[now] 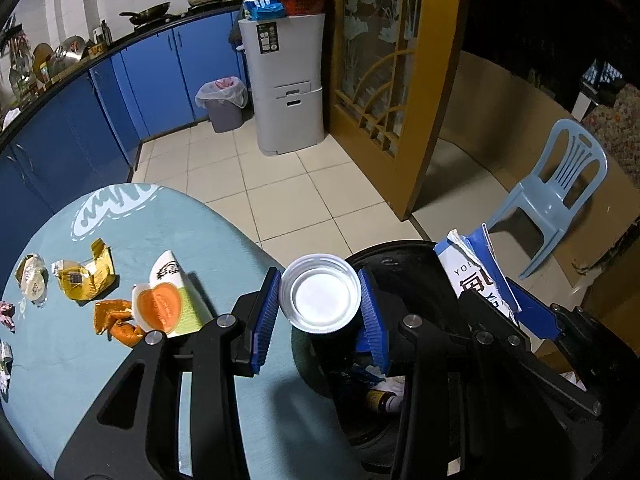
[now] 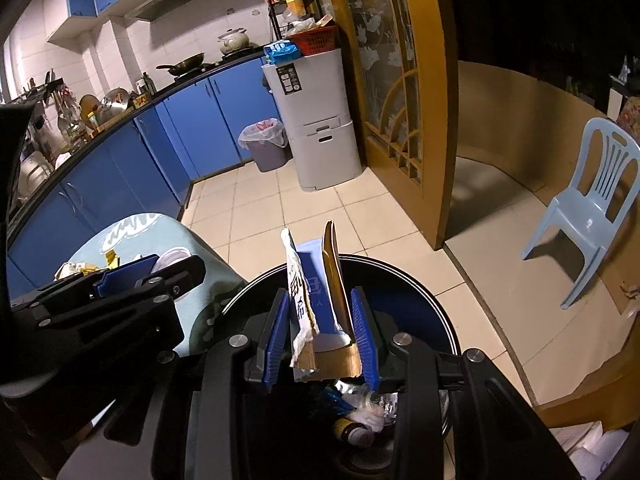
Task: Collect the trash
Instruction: 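Open the right tool to drop the box while the left tool drops the cup into the bin, then move both open tools back over the table toward the remaining trash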
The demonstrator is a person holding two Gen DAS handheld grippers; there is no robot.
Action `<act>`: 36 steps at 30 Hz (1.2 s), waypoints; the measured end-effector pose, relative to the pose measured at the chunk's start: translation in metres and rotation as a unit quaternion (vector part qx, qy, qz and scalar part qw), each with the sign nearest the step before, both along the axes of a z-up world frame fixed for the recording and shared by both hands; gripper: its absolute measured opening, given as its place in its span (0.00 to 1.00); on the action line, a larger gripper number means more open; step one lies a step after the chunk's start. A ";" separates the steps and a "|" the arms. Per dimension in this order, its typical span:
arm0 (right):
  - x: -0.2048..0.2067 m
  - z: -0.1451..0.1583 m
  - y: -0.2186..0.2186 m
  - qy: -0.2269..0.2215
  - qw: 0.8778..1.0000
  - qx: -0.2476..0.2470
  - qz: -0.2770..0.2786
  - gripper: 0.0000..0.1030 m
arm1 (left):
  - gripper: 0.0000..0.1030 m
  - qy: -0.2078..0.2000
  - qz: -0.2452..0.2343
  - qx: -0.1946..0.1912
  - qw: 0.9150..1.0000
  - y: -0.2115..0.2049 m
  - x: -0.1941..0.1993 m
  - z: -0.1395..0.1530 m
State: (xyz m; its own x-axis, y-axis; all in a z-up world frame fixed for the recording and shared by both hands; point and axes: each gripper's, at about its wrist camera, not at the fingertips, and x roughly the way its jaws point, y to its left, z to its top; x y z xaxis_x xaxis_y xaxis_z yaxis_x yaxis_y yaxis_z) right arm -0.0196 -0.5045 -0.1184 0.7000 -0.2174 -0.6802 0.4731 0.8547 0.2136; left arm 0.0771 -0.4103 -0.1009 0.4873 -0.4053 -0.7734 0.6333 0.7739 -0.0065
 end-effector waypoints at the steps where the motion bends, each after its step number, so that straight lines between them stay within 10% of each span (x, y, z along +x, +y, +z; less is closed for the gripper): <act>1: 0.000 0.000 -0.001 0.000 1.000 0.001 -0.002 0.30 | 0.40 0.002 -0.002 0.001 1.000 -0.002 0.000 -0.001; 8: 0.002 -0.004 -0.009 0.017 1.000 -0.001 -0.023 0.31 | 0.42 0.008 -0.002 0.002 1.000 -0.009 -0.001 -0.003; 11: -0.001 -0.006 -0.014 0.020 0.999 0.003 -0.034 0.31 | 0.66 0.013 0.017 0.005 1.000 -0.008 0.003 -0.004; 13: -0.004 -0.008 -0.018 0.019 0.999 0.007 -0.038 0.56 | 0.96 0.026 0.026 -0.013 0.999 -0.003 0.009 -0.002; 14: -0.005 -0.008 -0.020 0.018 0.999 0.010 -0.038 0.95 | 0.97 0.028 0.028 -0.024 0.999 -0.001 0.010 -0.001; 36: 0.000 0.006 0.010 -0.003 0.999 0.017 -0.036 0.93 | 0.97 -0.089 0.038 -0.044 0.994 0.047 -0.007 0.034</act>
State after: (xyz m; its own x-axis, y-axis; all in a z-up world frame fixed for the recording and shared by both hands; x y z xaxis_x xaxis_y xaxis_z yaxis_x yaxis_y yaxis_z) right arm -0.0197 -0.4948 -0.1125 0.6881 -0.2442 -0.6833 0.5308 0.8115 0.2446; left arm 0.0696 -0.3631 -0.0669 0.6451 -0.4250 -0.6349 0.5704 0.8208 0.0301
